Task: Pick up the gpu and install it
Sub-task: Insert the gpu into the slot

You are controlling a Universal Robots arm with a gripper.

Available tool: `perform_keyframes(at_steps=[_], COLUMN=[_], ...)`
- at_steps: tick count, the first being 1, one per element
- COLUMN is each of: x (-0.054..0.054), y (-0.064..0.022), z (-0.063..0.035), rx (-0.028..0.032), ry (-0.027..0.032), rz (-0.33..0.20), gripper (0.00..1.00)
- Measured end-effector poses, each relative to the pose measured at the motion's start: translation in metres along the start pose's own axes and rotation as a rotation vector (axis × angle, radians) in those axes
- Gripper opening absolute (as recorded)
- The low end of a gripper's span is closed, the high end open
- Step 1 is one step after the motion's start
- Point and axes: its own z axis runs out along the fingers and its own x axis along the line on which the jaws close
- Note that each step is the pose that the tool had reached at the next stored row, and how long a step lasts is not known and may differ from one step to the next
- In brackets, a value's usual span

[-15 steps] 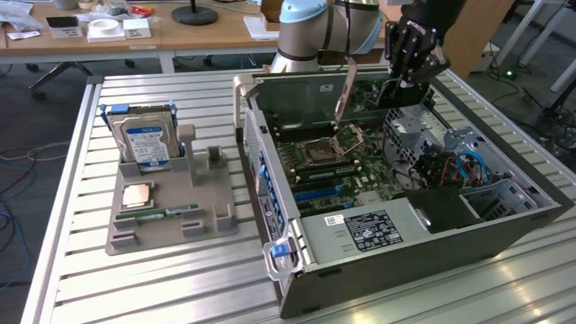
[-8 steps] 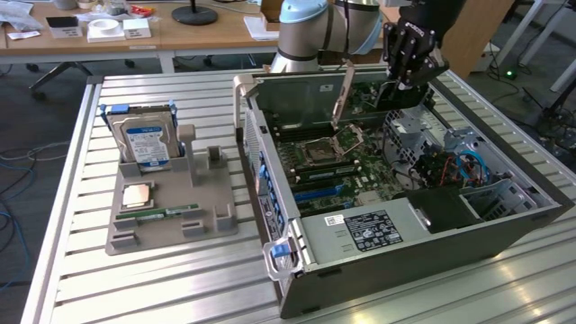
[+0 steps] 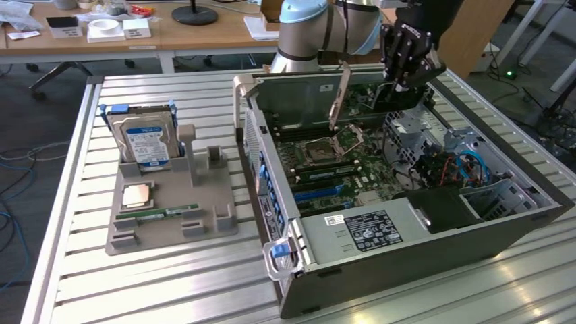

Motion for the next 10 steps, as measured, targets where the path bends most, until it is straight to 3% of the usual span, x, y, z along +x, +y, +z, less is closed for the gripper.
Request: perform_keyframes(at_steps=[10], x=[0.0022], y=[0.0049], z=[0.0034], rx=[0.0], ry=[-0.0001], rz=[0.0], gripper=[0.26])
